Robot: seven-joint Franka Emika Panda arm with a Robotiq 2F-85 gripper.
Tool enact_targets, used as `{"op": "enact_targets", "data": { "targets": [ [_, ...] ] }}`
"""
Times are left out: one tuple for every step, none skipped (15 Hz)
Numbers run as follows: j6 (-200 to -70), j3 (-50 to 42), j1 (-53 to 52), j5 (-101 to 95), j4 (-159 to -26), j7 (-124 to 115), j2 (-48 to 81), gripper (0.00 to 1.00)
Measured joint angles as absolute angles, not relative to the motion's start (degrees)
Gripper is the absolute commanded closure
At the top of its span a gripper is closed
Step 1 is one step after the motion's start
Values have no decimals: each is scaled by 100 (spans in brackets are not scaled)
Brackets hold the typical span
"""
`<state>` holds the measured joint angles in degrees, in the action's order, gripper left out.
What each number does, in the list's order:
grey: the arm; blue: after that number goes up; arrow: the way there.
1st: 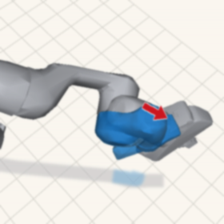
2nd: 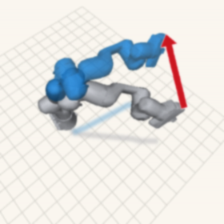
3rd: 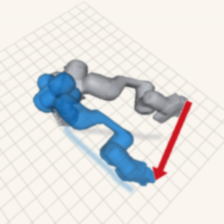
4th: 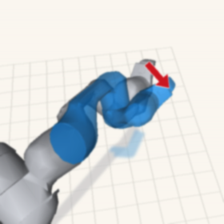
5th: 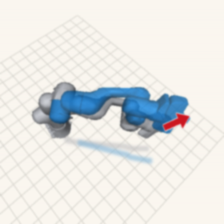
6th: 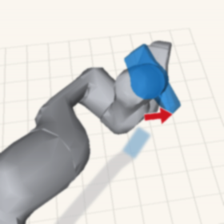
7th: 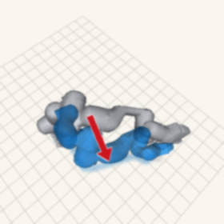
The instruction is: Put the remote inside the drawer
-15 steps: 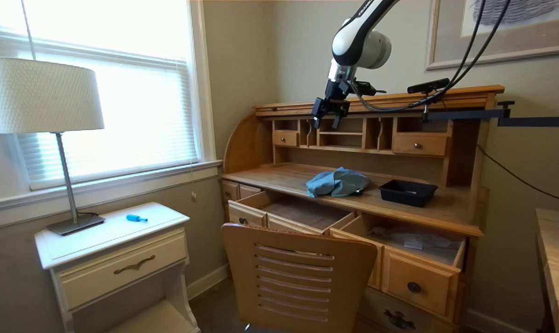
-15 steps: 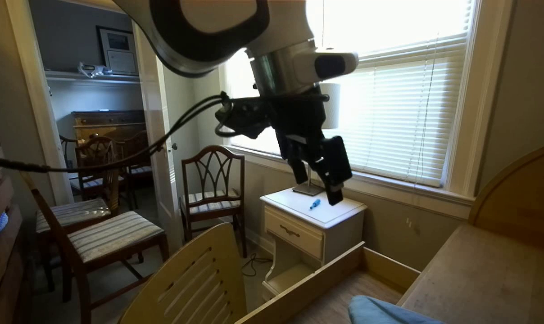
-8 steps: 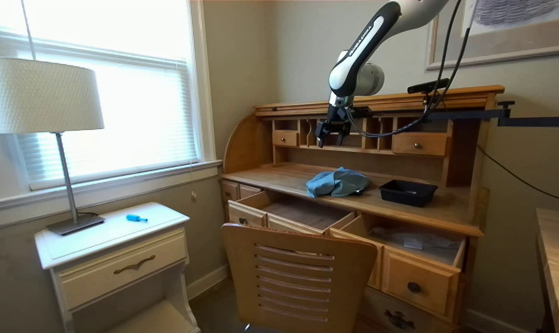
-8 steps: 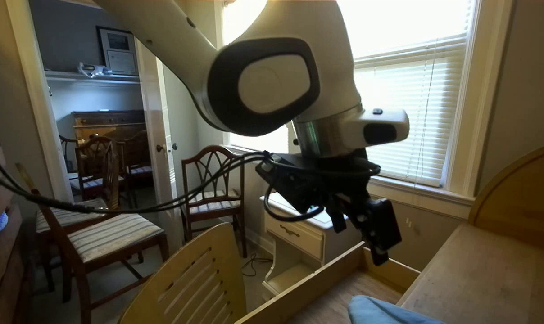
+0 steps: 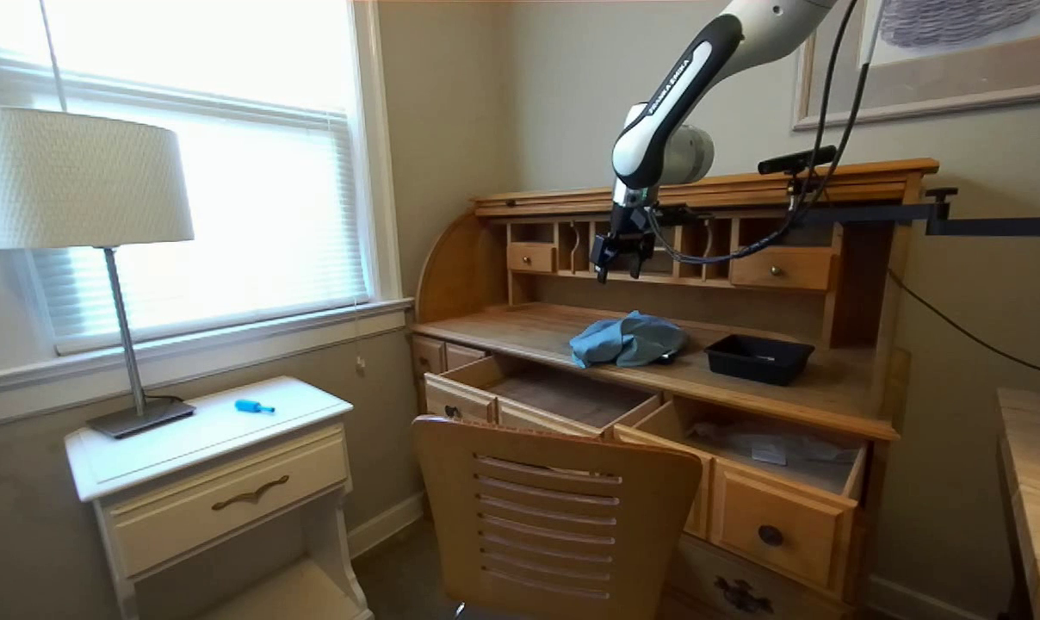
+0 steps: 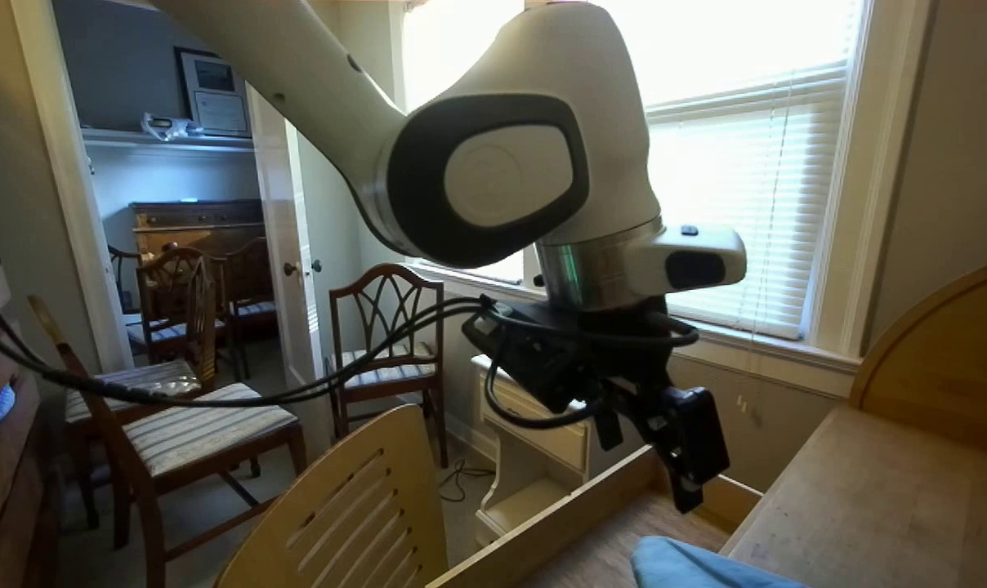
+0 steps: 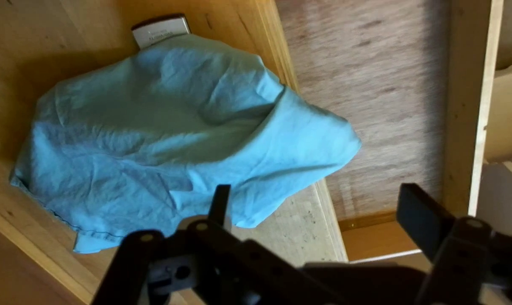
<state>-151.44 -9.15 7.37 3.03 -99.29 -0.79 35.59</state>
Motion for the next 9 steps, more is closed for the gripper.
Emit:
{"op": "enact_targets", "data": {
  "targets": [
    [-15029, -915, 741, 255, -9999, 54, 3544, 0],
    [-14923, -907, 759, 209, -10082, 220, 3524, 0],
    [-14847, -897, 790, 171, -10171, 413, 3499, 0],
    [-14835, -896, 825, 110, -10268, 606, 3476, 0],
    [-14838, -897, 875, 52, -10366, 771, 3453, 0],
    [-14878, -924, 913, -39, -10453, 866, 3443, 0],
    [-14960, -972, 940, -154, -10545, 904, 3443, 0],
    [-15071, -1005, 973, -235, -10633, 934, 3444, 0],
    [-15199, -1034, 1002, -307, -10718, 952, 3451, 0]
  ]
}}
